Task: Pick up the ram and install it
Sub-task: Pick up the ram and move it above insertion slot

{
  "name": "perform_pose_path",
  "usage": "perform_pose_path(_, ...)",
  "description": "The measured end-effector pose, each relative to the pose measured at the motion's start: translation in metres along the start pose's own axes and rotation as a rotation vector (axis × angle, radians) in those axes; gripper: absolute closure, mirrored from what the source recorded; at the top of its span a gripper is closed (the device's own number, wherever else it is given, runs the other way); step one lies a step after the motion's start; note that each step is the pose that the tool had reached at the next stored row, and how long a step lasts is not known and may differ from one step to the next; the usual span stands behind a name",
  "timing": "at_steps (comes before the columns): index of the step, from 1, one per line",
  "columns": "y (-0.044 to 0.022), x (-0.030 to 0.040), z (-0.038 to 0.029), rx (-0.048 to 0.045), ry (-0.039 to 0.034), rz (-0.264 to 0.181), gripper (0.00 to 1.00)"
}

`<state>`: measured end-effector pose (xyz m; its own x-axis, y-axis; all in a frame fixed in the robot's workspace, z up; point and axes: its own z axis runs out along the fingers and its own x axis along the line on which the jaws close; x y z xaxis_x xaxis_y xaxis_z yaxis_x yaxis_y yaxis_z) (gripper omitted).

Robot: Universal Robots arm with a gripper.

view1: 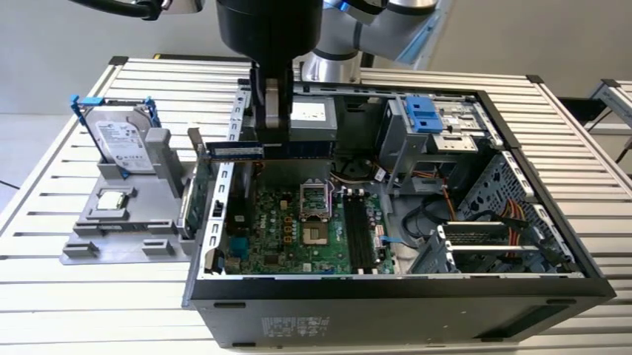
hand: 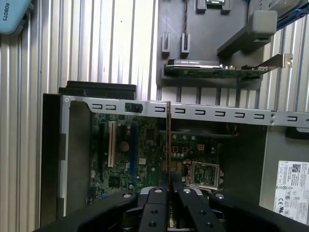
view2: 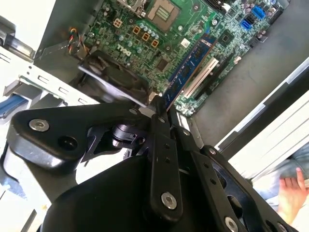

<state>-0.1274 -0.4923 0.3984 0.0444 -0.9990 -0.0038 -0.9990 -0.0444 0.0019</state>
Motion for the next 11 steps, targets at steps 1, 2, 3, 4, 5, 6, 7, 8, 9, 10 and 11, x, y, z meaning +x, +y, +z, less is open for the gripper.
perform_pose_path(1, -0.0012, 0.0001, 0.0000, 0.0000, 0.0000, 0.000, 1.00)
perform_pose_path(2, -0.0024, 0.0001, 0.0000, 0.0000, 0.0000, 0.000, 1.00)
perform_pose_path(3, -0.0035, 0.0002, -0.0001, -0.0001, 0.0001, 0.000, 1.00)
perform_pose_path(4, -0.0047, 0.0002, 0.0000, 0.0000, 0.0000, 0.000, 1.00)
perform_pose_path(5, -0.0058, 0.0003, 0.0000, 0.0000, 0.0000, 0.000, 1.00)
perform_pose_path(6, -0.0070, 0.0003, 0.0000, 0.0000, 0.0000, 0.000, 1.00)
perform_pose_path(7, -0.0081, 0.0004, 0.0000, 0.0000, 0.0000, 0.000, 1.00)
perform_pose_path(8, -0.0094, 0.0004, 0.0000, 0.0000, 0.0000, 0.000, 1.00)
perform_pose_path(9, -0.0107, 0.0005, -0.0001, -0.0001, 0.0001, 0.000, 1.00)
perform_pose_path(10, -0.0120, 0.0005, 0.0000, 0.0000, 0.0000, 0.000, 1.00)
perform_pose_path(11, -0.0133, 0.0006, 0.0000, -0.0001, 0.0000, 0.000, 1.00)
